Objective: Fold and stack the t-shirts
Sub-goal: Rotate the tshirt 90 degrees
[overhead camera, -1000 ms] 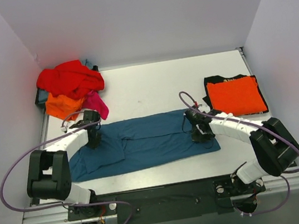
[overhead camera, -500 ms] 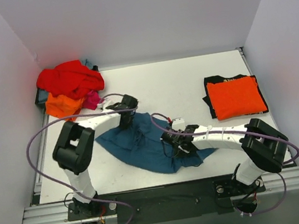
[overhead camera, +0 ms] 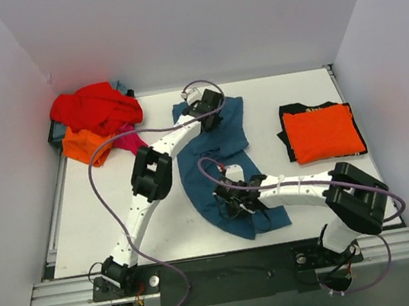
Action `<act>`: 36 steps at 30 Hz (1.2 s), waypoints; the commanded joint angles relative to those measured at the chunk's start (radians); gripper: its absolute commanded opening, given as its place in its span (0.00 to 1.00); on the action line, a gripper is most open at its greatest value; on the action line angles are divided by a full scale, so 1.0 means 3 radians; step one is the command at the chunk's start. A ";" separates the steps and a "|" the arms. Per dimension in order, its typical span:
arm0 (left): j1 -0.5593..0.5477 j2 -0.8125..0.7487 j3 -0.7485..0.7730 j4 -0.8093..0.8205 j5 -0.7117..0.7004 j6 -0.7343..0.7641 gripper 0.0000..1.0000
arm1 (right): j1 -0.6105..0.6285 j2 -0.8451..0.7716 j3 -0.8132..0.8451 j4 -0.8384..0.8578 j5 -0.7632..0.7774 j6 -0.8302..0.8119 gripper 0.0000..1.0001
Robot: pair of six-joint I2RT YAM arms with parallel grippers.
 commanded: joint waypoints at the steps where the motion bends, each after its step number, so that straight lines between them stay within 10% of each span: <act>1: 0.0224 0.0730 0.0892 -0.0725 0.0594 0.0476 0.00 | 0.0124 0.0593 0.0405 0.0234 -0.0364 -0.0068 0.00; 5: 0.0516 0.0762 0.0852 -0.0373 0.1542 0.0375 0.00 | 0.0273 0.1013 0.1020 0.0065 -0.0511 -0.0247 0.00; 13: 0.0577 0.0373 0.0432 -0.0122 0.1425 0.0584 0.00 | -0.0002 0.0544 0.0981 0.0126 -0.0660 -0.0396 0.00; 20: 0.0665 0.0266 0.0822 -0.0194 0.1400 0.0931 0.00 | -0.0887 0.0129 0.0878 -0.0144 -0.0691 -0.0626 0.20; 36: 0.0659 -0.2111 -0.2235 0.0609 0.1190 0.1627 0.00 | -0.1992 0.1718 0.2969 -0.0784 -0.1008 -0.0877 0.00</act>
